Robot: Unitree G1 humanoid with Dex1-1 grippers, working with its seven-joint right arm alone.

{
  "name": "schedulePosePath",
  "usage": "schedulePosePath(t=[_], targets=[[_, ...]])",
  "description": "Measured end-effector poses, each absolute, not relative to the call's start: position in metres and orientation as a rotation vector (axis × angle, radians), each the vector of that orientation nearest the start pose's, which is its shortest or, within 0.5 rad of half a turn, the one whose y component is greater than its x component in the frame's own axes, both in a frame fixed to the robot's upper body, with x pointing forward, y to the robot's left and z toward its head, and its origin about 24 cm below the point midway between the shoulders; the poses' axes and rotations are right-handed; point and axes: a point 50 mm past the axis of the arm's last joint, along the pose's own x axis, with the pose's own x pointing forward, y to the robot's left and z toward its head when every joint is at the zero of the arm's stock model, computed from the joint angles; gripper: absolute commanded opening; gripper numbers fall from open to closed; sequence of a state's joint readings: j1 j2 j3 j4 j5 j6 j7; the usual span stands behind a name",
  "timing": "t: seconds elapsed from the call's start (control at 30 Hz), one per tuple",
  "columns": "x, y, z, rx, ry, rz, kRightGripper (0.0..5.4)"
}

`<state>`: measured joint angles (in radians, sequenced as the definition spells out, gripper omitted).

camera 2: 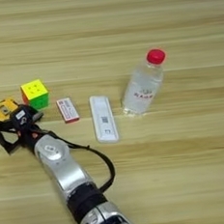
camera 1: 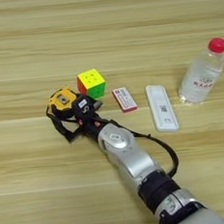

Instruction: Move the objects on the table

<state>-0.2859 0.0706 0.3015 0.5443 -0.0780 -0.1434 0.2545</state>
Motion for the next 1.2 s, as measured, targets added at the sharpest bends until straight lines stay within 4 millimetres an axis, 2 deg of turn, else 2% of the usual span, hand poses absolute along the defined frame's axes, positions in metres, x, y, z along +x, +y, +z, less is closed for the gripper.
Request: schedulePosePath(t=[0.1, 0.37, 0.47, 0.53, 0.73, 0.9, 1.2], targets=[[0.272, -0.032, 0.011, -0.128, 0.076, 0.650, 5.37], [0.262, -0.031, 0.054, -0.139, -0.116, 0.627, 5.37], [0.263, -0.039, 0.081, -0.119, -0.206, 0.579, 5.37], [0.266, -0.043, 0.086, -0.116, -0.216, 0.547, 5.37], [0.285, -0.065, 0.078, -0.133, -0.166, 0.394, 5.37], [0.301, -0.080, 0.064, -0.147, -0.093, 0.304, 5.37], [0.310, -0.084, 0.038, -0.116, 0.027, 0.313, 5.37]])
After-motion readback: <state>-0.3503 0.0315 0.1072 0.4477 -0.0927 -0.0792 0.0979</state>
